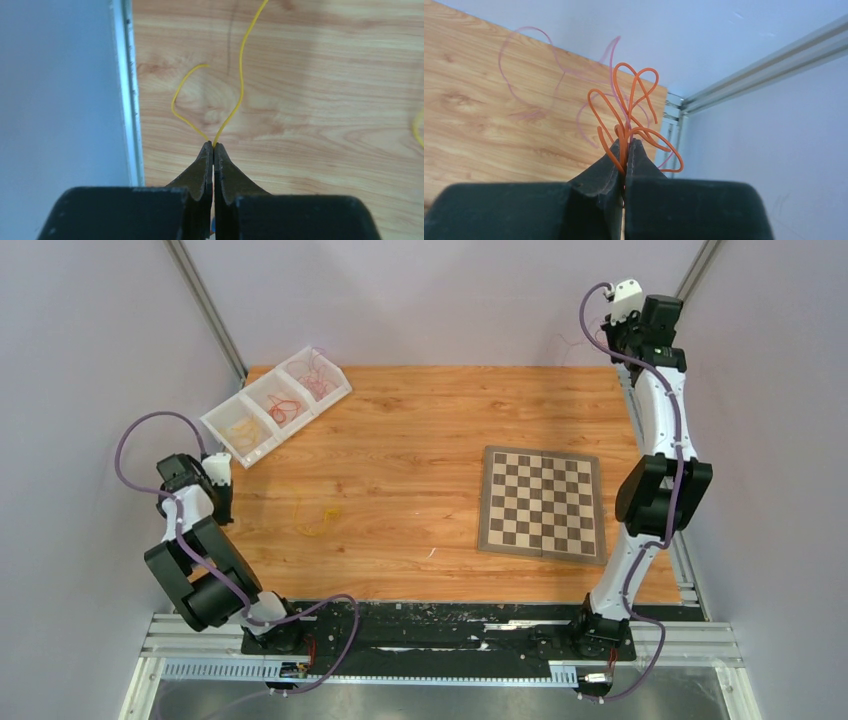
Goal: Untangle the cables
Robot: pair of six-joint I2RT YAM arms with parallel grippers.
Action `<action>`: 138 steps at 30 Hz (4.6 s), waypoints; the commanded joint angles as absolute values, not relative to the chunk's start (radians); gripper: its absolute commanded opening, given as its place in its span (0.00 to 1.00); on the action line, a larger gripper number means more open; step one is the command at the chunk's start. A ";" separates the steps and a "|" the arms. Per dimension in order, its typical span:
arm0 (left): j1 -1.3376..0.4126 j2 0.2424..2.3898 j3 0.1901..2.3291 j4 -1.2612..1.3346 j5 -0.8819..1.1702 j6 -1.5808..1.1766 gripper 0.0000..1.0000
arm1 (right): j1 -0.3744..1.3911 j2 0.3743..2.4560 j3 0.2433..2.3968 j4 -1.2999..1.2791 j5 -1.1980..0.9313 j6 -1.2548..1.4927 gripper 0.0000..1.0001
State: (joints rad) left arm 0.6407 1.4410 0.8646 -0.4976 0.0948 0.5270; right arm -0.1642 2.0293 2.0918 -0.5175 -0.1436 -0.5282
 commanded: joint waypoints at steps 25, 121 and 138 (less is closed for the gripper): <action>-0.089 1.285 0.778 -0.704 0.445 0.664 0.49 | 0.131 1.757 1.628 -0.482 -0.712 -0.376 0.00; 0.408 1.847 1.490 0.100 -0.077 -0.284 0.04 | 0.092 1.684 1.473 -0.595 -0.675 -0.476 0.00; 0.423 1.732 1.451 -0.034 -0.020 -0.261 0.64 | 0.101 1.749 1.546 -0.616 -0.748 -0.466 0.00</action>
